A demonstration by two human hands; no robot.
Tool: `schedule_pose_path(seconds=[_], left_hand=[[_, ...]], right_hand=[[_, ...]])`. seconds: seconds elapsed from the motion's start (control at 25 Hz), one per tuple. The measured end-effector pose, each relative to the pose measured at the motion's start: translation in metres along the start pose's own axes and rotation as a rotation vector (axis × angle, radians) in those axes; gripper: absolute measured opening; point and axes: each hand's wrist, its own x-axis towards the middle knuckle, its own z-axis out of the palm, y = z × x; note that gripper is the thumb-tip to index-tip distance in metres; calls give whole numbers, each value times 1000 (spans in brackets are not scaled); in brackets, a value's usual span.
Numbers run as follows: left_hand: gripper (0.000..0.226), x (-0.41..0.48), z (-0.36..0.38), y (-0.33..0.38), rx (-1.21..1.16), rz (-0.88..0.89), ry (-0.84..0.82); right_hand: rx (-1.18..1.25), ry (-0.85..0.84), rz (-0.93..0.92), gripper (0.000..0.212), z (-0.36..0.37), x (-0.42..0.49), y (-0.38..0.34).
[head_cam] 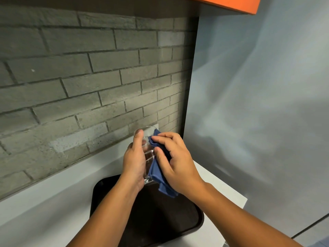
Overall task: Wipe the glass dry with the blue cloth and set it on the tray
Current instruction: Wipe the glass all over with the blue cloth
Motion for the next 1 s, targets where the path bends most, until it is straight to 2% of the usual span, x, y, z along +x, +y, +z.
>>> schedule_pose_path(seconds=[0.04,0.2,0.32,0.48,0.6,0.64,0.68,0.76,0.8,0.92,1.0], left_hand=[[64,1,0,0,-5,-5,-3],[61,4,-1,-1,-8,14,-12],[64,9,0,1,-36,-3,-15],[62,4,2,7,-85,-18,-48],[65,3,2,9,-77,-52,-75],[66,2,2,9,-85,-61,-81],[68,1,3,10,-98,-59,-86],[75,-2,5,12,-73,-37,-104],[82,-2,6,11,-42,-27,-119],[109,-3,8,13,-38,-37,-150],[130,-5,8,13,-48,-31,-157]], right_hand=[[3,1,-26,34,0,0,2],[62,21,110,33,-1,7,0],[31,3,-23,33,1,6,-1],[112,13,179,34,-2,15,0],[8,4,-33,35,-2,12,-6],[6,5,-67,34,-3,13,-2],[38,19,-22,34,-5,16,0],[87,34,129,35,-6,18,1],[68,37,121,35,-6,17,-3],[3,20,-73,35,-1,12,-9],[60,38,54,33,-5,22,-4]])
